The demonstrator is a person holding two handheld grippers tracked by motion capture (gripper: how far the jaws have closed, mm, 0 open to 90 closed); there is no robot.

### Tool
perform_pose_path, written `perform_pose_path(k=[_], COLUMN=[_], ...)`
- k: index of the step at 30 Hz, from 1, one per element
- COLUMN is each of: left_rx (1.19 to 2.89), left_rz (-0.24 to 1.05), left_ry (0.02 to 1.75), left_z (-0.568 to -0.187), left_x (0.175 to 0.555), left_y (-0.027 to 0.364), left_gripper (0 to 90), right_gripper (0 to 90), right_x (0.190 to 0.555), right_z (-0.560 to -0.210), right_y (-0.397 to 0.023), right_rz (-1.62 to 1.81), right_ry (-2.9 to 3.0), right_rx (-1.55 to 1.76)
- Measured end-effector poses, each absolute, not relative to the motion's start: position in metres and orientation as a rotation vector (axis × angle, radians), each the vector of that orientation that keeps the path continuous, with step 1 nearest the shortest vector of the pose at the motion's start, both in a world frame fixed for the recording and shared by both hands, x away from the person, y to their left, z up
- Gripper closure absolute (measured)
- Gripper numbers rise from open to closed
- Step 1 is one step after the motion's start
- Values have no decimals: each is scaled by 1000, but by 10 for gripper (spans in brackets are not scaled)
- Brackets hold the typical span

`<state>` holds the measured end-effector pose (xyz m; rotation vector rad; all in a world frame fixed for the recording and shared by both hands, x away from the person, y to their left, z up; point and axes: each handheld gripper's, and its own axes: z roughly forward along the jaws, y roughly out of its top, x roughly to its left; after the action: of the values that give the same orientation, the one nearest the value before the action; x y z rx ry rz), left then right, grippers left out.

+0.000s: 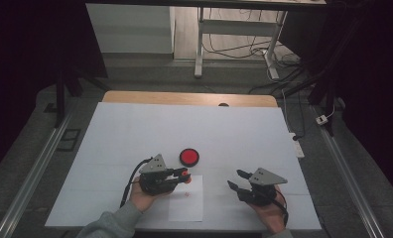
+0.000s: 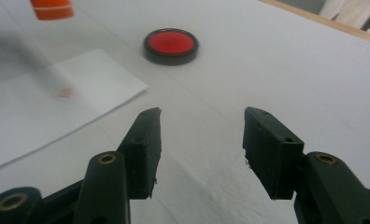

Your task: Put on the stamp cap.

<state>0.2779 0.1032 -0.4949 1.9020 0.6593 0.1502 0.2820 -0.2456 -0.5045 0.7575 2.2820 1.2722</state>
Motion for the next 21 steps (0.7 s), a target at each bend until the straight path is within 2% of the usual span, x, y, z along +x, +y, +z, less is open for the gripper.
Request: perform_pose_path(k=[9,21], left_rx=[1918,1910], left_rz=[181,203], left_ry=[662,721], left_z=[-490,-486], left_x=[280,293], left_y=[110,127], left_gripper=[727,727], right_gripper=[465,469], right_x=[287,289], right_z=[-507,-509], right_y=[-269,-272], right_rz=[1242,1246], right_ry=[2263,2268], right_rx=[821,834])
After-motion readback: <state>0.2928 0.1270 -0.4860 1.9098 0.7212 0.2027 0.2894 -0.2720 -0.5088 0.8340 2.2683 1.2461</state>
